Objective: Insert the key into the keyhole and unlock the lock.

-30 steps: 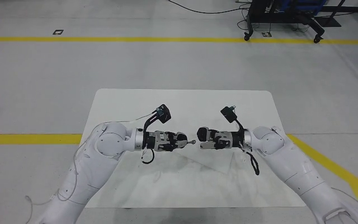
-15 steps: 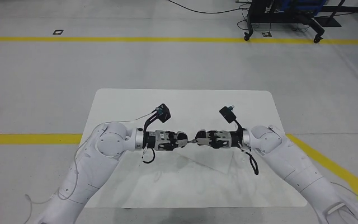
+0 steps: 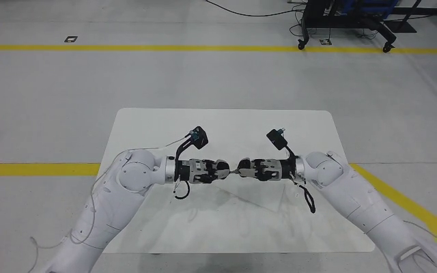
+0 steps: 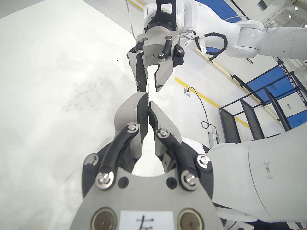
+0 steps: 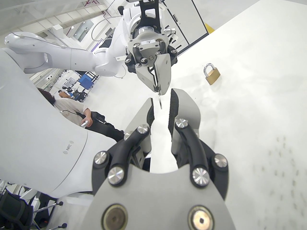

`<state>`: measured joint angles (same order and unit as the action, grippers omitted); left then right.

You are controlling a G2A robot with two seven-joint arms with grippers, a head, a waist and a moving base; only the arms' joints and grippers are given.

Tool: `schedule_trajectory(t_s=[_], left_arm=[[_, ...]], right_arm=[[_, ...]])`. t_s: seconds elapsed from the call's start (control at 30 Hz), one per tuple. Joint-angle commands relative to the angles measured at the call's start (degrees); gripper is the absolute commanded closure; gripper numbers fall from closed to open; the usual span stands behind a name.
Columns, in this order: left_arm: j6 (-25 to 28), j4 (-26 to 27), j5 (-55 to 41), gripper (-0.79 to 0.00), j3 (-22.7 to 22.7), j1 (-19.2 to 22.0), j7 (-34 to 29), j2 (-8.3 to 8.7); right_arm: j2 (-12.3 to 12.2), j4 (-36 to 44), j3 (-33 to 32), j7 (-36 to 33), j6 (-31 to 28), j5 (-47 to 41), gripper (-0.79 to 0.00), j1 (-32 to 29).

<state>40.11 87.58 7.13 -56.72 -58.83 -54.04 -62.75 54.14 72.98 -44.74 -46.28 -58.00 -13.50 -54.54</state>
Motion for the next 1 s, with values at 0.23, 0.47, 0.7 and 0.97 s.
schedule_trajectory(t_s=[0.23,0.47,0.7,0.97], left_arm=[[0.14,0.12,0.64,0.0,0.33,0.21,0.85,0.21],[0.03,0.27,0.71,0.0,0.88,0.35,1.06,0.33],[-0.19,0.34,1.45,0.0,0.95,0.51,1.68,0.51],[1.79,1.84,3.2,-0.785,1.27,0.36,3.37,0.66]], right_arm=[[0.15,0.18,0.51,0.0,0.0,0.01,-0.111,0.55],[0.36,0.03,0.74,0.0,0.0,0.35,-0.08,0.66],[0.51,0.05,0.96,0.0,0.0,0.69,0.0,0.87],[0.5,-0.03,-0.05,0.11,0.0,1.29,0.0,0.68]])
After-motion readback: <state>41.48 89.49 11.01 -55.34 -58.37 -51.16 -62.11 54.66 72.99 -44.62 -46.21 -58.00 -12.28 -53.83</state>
